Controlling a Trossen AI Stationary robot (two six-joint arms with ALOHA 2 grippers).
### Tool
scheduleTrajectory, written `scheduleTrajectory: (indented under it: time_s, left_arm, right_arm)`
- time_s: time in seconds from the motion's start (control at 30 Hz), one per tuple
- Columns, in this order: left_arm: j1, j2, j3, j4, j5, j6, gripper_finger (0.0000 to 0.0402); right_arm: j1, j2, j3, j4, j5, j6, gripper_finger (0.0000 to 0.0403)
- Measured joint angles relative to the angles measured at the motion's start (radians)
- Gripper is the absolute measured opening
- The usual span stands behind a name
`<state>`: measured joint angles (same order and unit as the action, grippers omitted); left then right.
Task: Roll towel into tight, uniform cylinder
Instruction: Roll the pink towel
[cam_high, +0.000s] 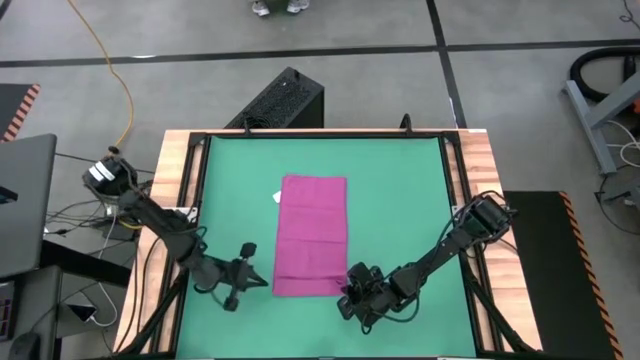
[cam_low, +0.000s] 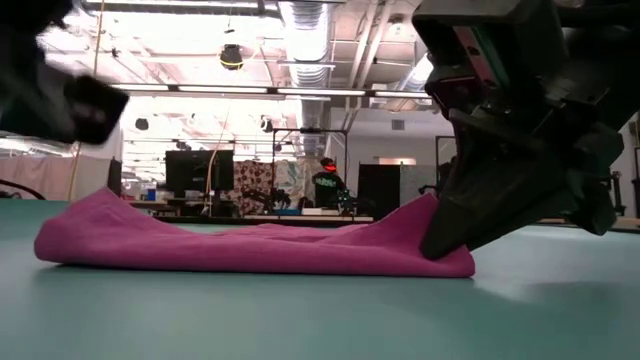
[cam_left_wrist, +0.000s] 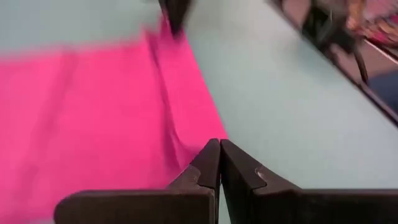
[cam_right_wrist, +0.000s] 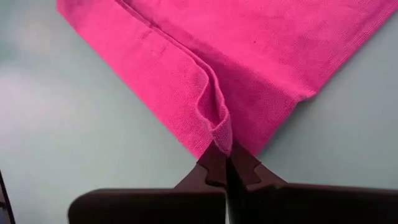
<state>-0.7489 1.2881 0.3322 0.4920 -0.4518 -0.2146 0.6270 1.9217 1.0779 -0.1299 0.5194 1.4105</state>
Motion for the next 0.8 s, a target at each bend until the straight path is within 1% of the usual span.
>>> scheduleTrajectory:
  time_s: [0.07,0.13,0.23,0.33,0.43,0.53,0.63,0.8]
  left_arm:
    - [-0.029,0.014,0.0,0.06,-0.073,0.079,0.0]
    - [-0.039,0.056,0.001,0.119,-0.081,0.127,0.0]
    - [-0.038,0.159,0.001,0.211,-0.086,0.163,0.0]
    - [-0.038,0.263,0.001,0.302,-0.1,0.181,0.0]
    - [-0.039,0.326,0.001,0.382,-0.116,0.186,0.0]
    - [-0.054,0.334,0.001,0.416,-0.147,0.209,0.0]
    - [-0.078,0.313,0.001,0.421,-0.205,0.249,0.0]
    - [-0.078,0.329,0.021,0.417,-0.194,0.256,0.0]
  right_arm:
    - [-0.002,0.0,0.0,0.0,-0.003,-0.002,0.0007]
    - [-0.004,0.0,0.0,0.001,-0.003,-0.003,0.0007]
    - [-0.008,0.0,0.0,0.001,-0.003,-0.004,0.0007]
    - [-0.008,0.0,0.0,0.002,-0.003,0.004,0.0007]
    - [-0.007,0.0,0.0,0.003,-0.004,0.01,0.0007]
    - [-0.006,0.0,0.0,0.002,-0.004,0.024,0.0007]
    - [-0.005,0.0,0.0,0.002,-0.013,0.026,0.0007]
    - [-0.007,0.0,0.0,0.003,-0.022,0.023,0.0007]
